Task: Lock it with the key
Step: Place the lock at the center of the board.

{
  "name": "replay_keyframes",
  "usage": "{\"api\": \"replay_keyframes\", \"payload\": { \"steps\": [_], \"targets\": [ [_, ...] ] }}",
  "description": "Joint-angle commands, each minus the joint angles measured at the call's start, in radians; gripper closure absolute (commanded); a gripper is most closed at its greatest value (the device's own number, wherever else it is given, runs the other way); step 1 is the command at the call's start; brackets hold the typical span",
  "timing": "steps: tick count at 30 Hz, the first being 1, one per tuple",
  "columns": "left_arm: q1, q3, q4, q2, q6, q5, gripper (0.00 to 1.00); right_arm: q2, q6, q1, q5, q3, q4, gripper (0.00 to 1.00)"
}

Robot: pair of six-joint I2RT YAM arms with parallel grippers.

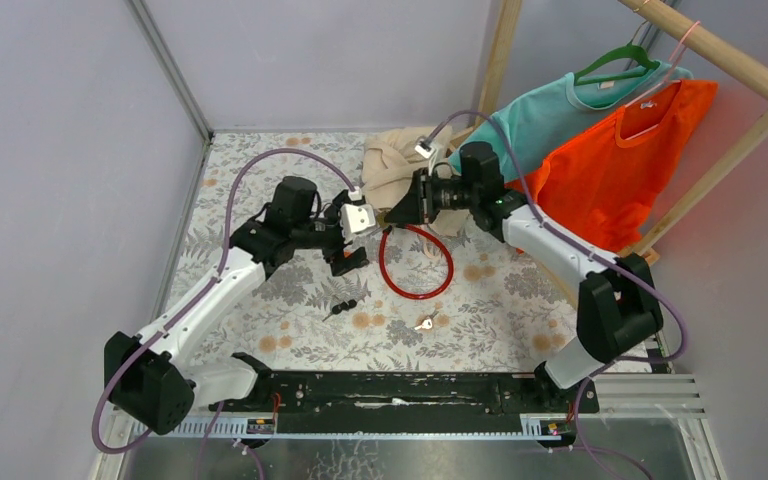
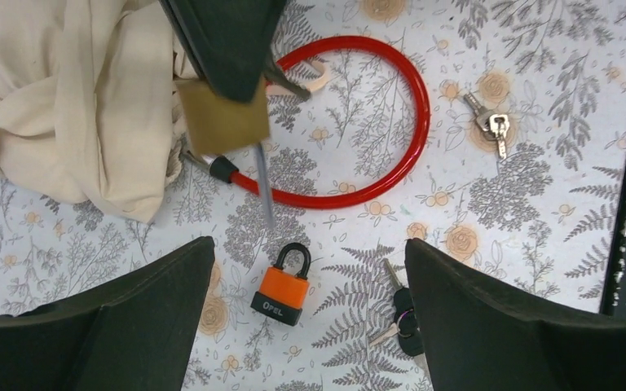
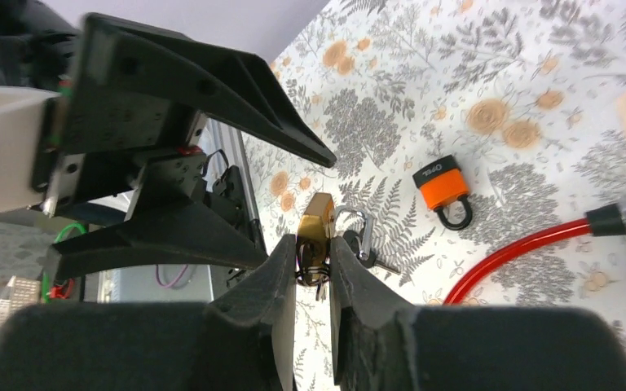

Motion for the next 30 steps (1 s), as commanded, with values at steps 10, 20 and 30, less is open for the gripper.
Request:
{"api": "replay_keyframes", "payload": {
  "steps": [10,20,30],
  "targets": [
    [0.011,0.164,0.055,0.132,-0.159,0.234,0.22,-0.245,0.019,-0.122,-0.137,-0.076,0.136,1.00],
    [-0.018,0.196,0.100,0.207,-0.252,0.320,0.41,-0.298,0.129,-0.143,-0.185,-0.140,0.279,1.00],
    [-0.021,0.165,0.202,0.210,-0.334,0.341,0.51,-0.281,0.159,-0.143,-0.200,-0.161,0.327,1.00]
  ]
}}
